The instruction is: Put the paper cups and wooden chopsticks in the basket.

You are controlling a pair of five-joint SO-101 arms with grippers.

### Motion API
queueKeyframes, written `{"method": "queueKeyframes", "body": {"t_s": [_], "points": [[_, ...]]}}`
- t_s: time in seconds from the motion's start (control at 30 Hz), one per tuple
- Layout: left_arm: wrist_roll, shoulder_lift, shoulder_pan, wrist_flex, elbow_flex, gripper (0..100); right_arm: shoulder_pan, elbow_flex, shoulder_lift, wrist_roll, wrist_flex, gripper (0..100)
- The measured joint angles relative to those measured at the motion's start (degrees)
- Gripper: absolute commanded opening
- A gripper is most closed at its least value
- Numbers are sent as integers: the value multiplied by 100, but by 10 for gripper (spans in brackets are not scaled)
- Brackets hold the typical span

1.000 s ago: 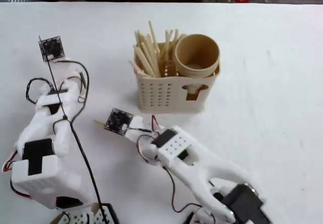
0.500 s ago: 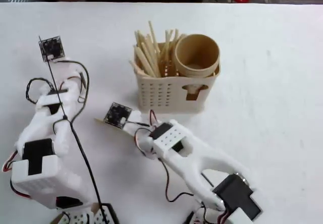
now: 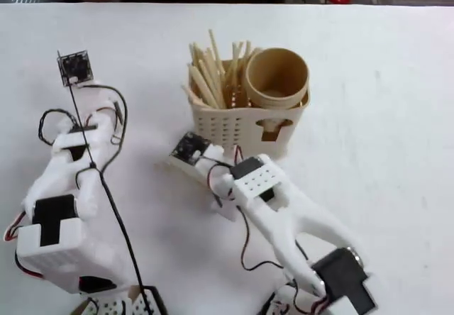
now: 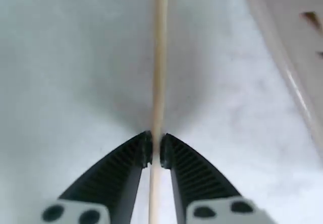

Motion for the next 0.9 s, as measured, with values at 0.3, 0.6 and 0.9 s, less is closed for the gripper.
{"method": "queueKeyframes", "body": {"t_s": [0.3,0.6,0.9], "points": [[0,0,-9,0,0,50,18,0,-387,0,325,170],[0,0,-9,0,0,50,18,0,-387,0,-132,145],[0,0,-9,0,0,50,-545,26,-360,-571,-976,145]]}}
